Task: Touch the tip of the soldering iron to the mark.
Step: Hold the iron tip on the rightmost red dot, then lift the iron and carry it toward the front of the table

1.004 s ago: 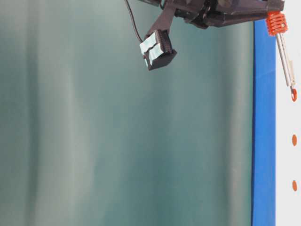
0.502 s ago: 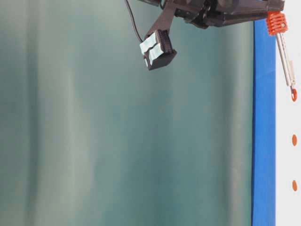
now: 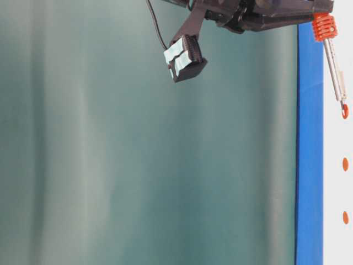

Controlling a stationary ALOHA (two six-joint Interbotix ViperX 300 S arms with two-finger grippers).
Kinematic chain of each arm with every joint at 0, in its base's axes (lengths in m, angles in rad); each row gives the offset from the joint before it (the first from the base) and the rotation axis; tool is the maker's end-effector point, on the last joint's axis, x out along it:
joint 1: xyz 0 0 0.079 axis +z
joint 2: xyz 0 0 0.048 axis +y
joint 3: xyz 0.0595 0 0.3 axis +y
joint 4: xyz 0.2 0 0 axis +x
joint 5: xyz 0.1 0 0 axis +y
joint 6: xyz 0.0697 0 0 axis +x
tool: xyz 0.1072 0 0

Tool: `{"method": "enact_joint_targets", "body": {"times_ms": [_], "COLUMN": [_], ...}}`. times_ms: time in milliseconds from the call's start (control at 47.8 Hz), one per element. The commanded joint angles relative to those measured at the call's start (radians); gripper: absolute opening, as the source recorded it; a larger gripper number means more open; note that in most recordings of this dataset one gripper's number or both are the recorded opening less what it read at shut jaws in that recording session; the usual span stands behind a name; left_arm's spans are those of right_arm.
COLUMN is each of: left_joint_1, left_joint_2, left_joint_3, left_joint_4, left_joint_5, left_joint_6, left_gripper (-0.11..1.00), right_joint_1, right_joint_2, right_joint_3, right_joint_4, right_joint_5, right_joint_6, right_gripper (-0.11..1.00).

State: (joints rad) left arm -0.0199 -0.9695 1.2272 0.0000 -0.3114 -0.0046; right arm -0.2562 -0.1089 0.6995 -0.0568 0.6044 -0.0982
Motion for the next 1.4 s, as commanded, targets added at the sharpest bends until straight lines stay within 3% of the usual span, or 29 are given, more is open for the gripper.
{"method": "enact_joint_targets", "body": {"times_ms": [0,397,836,1046,1380], "left_joint_1": [-0.002,-0.002,0.0,-0.002,-0.002], "left_joint_2": [0.003,0.003,0.003,0.003,0.003], "left_joint_3": [-0.011,-0.012,-0.011,-0.011,-0.012], "left_joint_4": [0.002,0.002,0.002,0.002,0.002], "left_joint_5": [-0.005,-0.009,-0.009,-0.012,-0.017], "left_joint_6": [-0.002,-0.002,-0.002,-0.002,-0.002], "left_gripper": [0.0,0.0,0.0,0.0,0.0], "right_joint_1": [0.0,-0.002,0.0,0.057,0.299], "right_joint_2": [-0.051,-0.233,-0.25,-0.264,-0.288], "right_joint_3": [-0.028,-0.169,-0.178,-0.164,-0.132], "right_joint_4": [0.002,-0.029,-0.046,-0.043,-0.064], "right_joint_5": [0.017,0.212,0.232,0.235,0.229], "right_joint_6": [0.0,0.014,0.04,0.129,0.371], "right_gripper": [0.06,0.06,0.06,0.06,0.06]}}
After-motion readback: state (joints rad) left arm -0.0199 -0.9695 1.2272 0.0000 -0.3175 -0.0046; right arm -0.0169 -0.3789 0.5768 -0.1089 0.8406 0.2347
